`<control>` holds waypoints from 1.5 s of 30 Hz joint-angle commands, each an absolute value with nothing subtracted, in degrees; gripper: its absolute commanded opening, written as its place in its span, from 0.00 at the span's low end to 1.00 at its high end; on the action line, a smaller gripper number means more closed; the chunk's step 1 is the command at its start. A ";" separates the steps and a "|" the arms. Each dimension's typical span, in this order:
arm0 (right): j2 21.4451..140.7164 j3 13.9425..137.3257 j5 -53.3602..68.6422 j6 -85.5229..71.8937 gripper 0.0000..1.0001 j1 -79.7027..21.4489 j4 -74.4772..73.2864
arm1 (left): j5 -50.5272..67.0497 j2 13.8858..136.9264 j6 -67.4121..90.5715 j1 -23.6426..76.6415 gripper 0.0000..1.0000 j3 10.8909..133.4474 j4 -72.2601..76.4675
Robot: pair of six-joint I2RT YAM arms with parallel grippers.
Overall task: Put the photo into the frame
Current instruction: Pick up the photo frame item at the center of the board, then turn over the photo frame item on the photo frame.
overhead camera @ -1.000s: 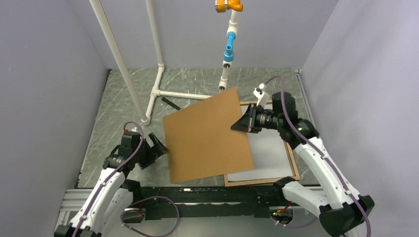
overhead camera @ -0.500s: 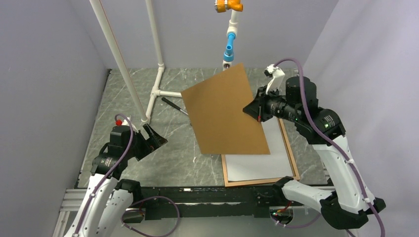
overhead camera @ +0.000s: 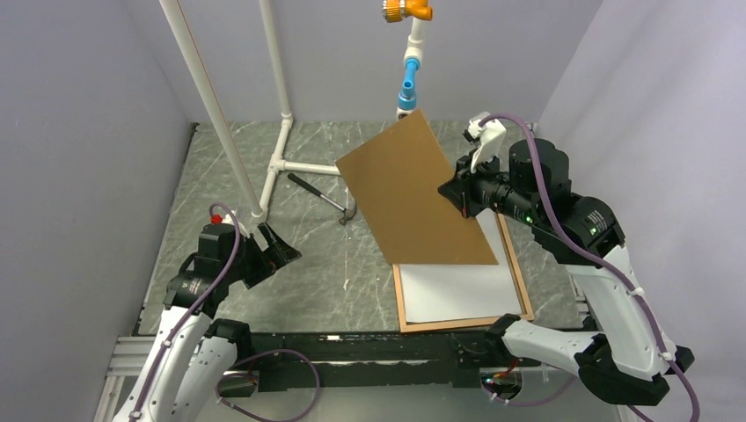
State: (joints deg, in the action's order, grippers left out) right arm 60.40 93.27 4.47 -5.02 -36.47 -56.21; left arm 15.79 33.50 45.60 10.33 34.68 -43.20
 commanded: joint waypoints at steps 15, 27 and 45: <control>54.59 96.09 0.81 20.31 0.00 -36.92 -42.07 | 19.63 33.51 44.81 10.55 0.99 32.96 -41.30; 43.68 72.01 12.41 23.65 0.00 -36.91 -28.84 | 25.26 33.19 48.82 10.55 0.99 29.38 -34.45; 39.51 52.79 18.27 19.55 0.03 -40.78 -29.55 | 35.12 34.74 59.68 11.90 1.00 27.62 -18.60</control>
State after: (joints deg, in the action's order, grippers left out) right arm 38.81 57.19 13.08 23.51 -39.66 -27.20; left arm 32.14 34.76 56.05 11.29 27.38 -24.71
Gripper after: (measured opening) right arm 0.029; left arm 0.994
